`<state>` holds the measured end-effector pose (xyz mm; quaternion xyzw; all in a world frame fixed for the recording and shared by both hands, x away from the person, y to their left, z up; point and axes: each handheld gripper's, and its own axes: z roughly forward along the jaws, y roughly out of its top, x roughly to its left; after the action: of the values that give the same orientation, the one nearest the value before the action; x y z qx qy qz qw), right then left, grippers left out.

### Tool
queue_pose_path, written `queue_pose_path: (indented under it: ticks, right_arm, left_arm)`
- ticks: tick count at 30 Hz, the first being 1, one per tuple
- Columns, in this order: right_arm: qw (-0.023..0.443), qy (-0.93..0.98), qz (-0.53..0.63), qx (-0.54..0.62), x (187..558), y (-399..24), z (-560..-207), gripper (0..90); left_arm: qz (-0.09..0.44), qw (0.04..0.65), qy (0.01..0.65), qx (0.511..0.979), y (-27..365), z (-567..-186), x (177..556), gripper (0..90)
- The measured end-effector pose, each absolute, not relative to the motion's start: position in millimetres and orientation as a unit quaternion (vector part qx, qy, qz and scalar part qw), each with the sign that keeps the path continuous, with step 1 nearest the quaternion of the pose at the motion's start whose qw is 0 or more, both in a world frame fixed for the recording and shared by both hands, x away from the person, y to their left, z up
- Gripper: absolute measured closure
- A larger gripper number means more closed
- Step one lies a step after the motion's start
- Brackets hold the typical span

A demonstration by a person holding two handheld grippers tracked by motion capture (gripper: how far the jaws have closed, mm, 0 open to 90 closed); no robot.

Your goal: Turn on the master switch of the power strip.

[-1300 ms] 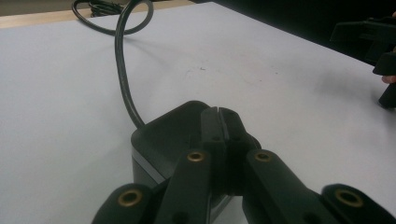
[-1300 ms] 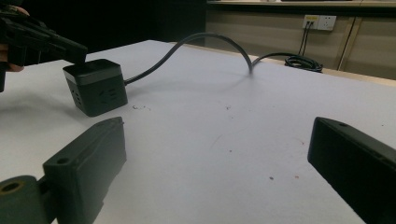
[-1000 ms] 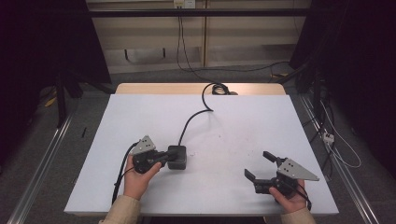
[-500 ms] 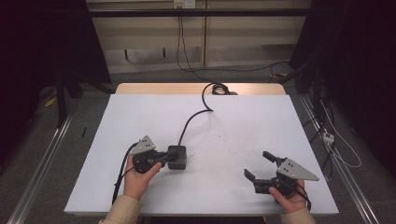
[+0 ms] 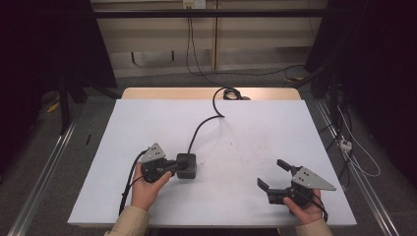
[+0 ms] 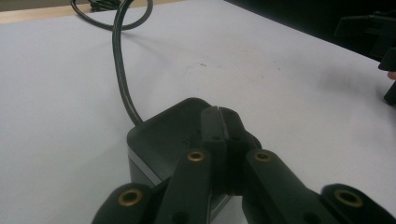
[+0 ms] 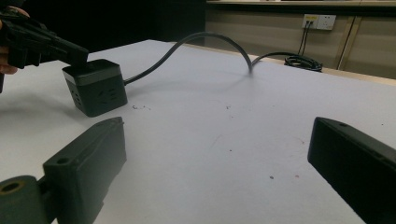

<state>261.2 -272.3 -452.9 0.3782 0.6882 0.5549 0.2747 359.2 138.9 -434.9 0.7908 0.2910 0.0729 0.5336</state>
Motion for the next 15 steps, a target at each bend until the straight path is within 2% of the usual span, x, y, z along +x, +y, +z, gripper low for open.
queue_pose_path:
  ticks: [15]
  right_arm:
    - [0.275,0.689,0.554,0.378,260.7,-272.4,-452.9,3.9]
  left_arm:
    - [0.076,0.532,0.292,0.791,138.6,-434.9,358.2,90.0]
